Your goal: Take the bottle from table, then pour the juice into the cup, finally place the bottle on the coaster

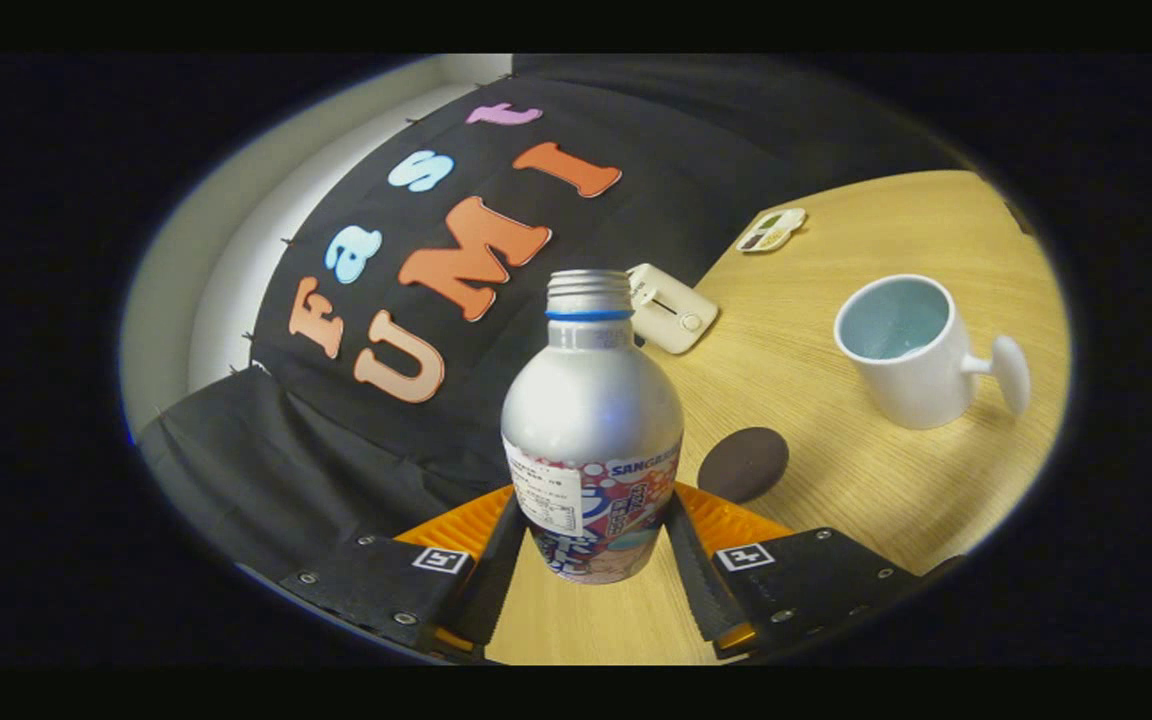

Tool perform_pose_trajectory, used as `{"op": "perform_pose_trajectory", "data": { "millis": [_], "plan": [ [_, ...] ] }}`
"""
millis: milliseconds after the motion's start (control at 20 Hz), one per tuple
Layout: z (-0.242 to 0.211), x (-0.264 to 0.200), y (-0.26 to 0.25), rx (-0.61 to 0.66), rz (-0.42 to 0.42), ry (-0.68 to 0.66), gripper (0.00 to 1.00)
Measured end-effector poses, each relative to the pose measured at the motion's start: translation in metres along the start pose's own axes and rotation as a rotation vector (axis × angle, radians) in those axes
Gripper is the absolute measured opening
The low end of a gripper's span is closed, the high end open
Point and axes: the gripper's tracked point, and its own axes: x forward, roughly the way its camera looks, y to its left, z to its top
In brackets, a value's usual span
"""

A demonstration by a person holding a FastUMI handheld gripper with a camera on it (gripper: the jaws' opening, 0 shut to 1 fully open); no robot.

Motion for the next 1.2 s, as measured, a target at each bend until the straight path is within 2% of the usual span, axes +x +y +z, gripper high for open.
{"op": "perform_pose_trajectory", "data": {
  "millis": [700,1200],
  "plan": [
    [0.031,0.001,0.0,0.446,0.101,-0.049,0.74],
    [0.042,0.006,0.001,0.671,0.135,-0.061,0.74]
  ]
}}
